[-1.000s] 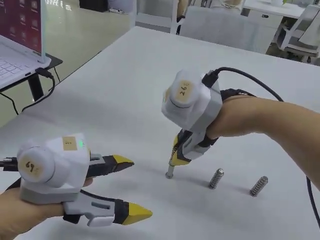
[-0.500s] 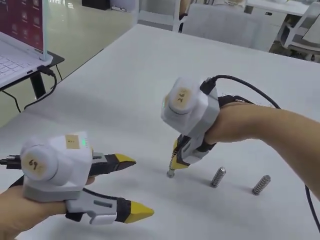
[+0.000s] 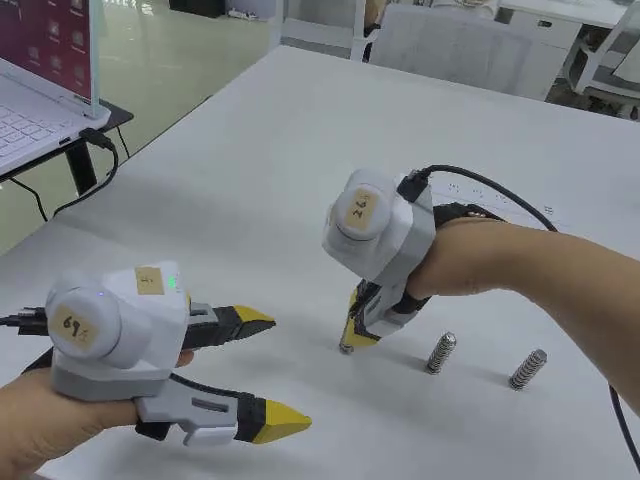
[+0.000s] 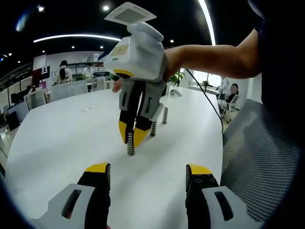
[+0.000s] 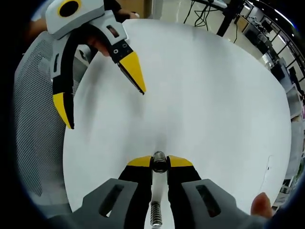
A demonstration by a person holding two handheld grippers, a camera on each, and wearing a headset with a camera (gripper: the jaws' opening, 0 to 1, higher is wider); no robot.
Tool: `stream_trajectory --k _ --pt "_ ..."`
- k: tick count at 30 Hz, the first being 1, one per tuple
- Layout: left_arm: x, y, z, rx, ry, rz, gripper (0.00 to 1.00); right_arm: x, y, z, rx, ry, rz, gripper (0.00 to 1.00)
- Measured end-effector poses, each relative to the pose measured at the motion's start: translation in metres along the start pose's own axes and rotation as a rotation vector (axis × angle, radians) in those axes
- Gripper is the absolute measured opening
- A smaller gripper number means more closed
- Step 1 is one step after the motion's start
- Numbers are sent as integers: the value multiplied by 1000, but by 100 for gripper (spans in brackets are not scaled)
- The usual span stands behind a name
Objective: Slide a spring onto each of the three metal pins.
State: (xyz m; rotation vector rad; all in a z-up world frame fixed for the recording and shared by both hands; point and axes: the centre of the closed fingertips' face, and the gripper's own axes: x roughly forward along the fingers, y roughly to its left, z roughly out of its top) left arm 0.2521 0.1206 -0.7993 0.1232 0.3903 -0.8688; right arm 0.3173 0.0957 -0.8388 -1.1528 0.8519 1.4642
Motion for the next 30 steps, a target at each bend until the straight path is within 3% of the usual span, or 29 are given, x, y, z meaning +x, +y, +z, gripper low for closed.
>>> stream_trajectory --k 17,30 --pt "4 0 2 3 3 -2 59 5 0 -2 18 -10 2 10" --pt "3 0 5 10 8 -5 59 -1 -2 -7 52 -40 -13 18"
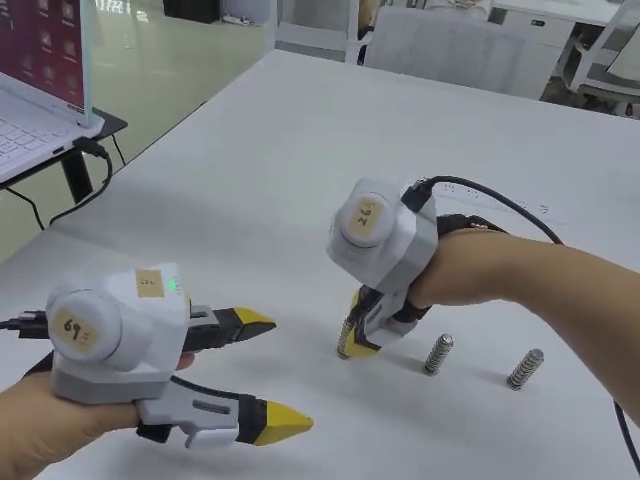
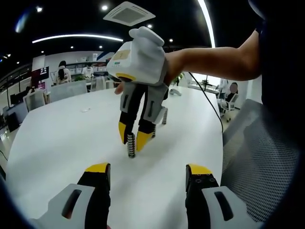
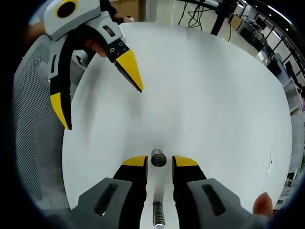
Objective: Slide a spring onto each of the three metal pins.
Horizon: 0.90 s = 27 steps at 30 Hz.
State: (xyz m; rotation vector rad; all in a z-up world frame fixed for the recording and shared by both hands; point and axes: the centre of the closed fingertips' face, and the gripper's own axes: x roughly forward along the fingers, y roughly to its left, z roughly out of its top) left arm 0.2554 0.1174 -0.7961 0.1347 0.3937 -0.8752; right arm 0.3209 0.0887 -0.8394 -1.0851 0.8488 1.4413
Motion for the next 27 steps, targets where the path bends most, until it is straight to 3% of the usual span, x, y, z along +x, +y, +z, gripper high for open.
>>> stream_trajectory --k 15,27 --pt "4 -4 5 12 8 -15 60 -18 4 -9 75 -76 -12 21" --pt "5 -5 7 18 12 -14 60 -34 17 -11 110 -149 -32 21"
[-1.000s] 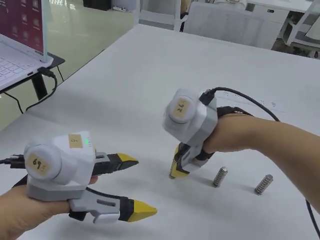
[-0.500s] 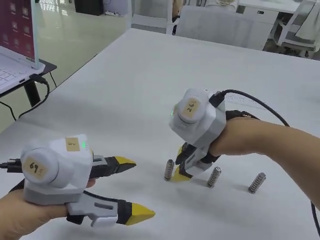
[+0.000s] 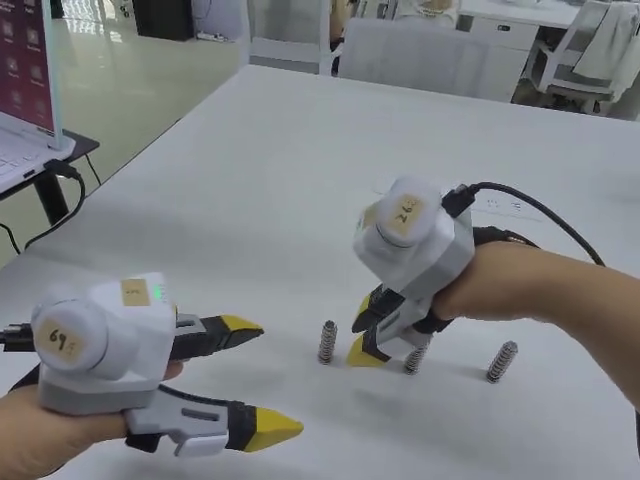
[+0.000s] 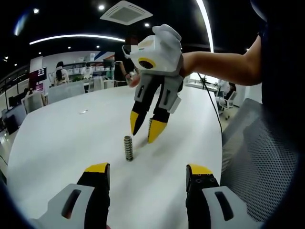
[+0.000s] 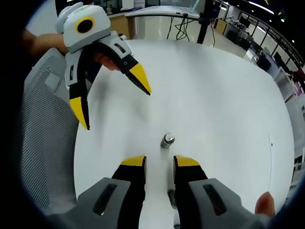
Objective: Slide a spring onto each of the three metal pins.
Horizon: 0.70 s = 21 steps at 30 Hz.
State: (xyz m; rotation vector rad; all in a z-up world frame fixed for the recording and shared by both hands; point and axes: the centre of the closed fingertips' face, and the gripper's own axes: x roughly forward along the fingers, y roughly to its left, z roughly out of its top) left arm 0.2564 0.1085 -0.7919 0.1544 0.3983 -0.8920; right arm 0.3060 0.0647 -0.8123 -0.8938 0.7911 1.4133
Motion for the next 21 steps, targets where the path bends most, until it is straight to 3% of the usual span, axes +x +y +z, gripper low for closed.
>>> stream_trajectory --k 21 --pt "0 -3 4 8 -3 0 61 -26 22 -10 59 -93 -47 20"
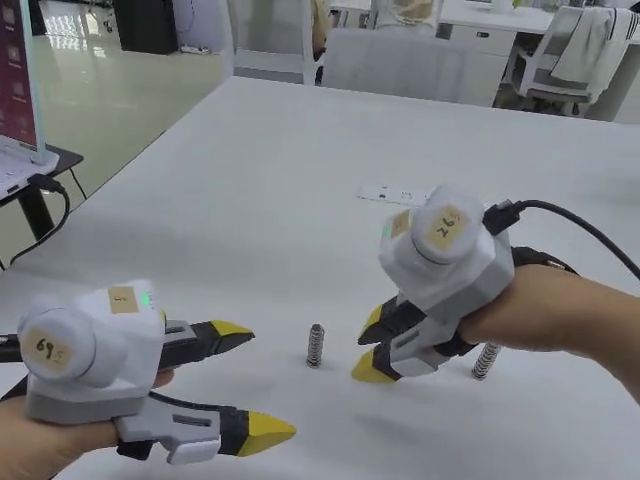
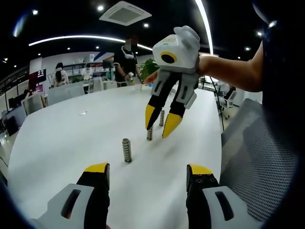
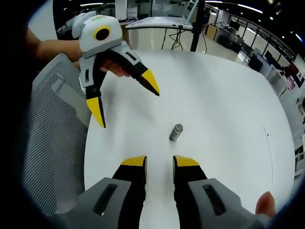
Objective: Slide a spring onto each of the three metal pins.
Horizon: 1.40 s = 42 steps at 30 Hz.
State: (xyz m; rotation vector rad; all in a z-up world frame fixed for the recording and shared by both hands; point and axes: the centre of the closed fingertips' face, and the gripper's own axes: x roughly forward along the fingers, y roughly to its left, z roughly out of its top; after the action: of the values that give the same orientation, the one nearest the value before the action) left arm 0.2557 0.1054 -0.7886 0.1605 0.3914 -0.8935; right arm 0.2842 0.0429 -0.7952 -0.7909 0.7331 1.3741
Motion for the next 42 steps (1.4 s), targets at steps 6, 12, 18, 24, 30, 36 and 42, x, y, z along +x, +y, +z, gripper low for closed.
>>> stream_trajectory --k 6,12,18,24,30,36,42 --pt "0 0 1 -1 -3 1 61 -5 8 -8 19 -15 -9 19" --pt "-1 -1 2 2 -2 0 61 -11 14 -17 38 -21 -19 19" --pt "-1 -1 3 4 -2 -2 61 -18 16 -22 57 -37 -35 19" --pt "-2 -2 5 6 -2 -5 61 -24 19 -33 75 -41 -51 18" --pt "-3 -2 4 2 2 -6 62 -29 22 -42 103 -49 -62 18" --pt "-2 -4 4 4 4 -13 62 -34 21 -51 139 -63 -78 18" --pt "-1 -6 5 4 6 -16 62 -40 20 -59 172 -79 -98 18"
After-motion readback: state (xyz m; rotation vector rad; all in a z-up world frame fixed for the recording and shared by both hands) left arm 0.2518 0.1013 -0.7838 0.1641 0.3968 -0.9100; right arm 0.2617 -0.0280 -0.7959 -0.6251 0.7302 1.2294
